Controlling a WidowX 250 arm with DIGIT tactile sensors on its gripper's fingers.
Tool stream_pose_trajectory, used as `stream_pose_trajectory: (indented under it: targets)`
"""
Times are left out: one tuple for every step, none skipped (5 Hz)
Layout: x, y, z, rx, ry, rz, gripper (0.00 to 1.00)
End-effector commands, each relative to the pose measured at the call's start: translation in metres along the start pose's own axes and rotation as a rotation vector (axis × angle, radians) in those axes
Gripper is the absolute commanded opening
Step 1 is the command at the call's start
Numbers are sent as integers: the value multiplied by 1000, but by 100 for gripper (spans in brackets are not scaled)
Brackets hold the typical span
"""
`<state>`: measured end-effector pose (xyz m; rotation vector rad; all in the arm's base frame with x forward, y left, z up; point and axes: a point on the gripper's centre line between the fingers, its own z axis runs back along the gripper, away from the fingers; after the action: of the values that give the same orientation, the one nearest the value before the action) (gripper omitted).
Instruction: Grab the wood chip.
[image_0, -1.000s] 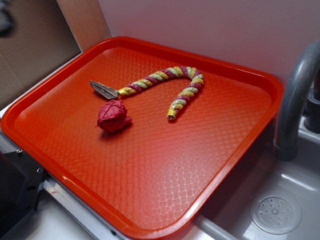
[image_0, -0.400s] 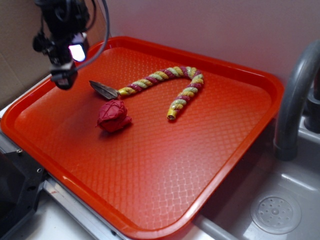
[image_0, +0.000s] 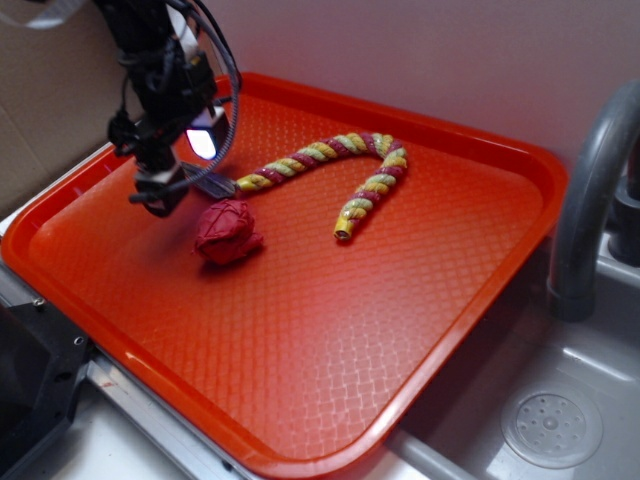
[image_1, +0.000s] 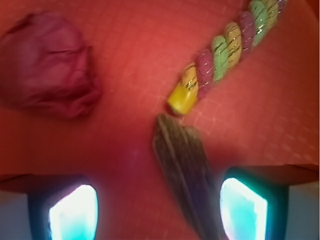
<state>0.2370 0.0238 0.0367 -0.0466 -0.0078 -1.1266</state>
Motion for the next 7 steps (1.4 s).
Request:
stream_pose_trajectory:
  targets:
    - [21,11,-20,72,48,17,100]
    - [29,9,-31,62,74,1,100]
    - [30,7,-36,59,85,18,100]
    - [29,8,-37,65,88,42,0]
    - [28,9,-38,55,90,58,0]
    - [28,9,-39,58,100,61,0]
    - [27,10,-38,77,110,77,0]
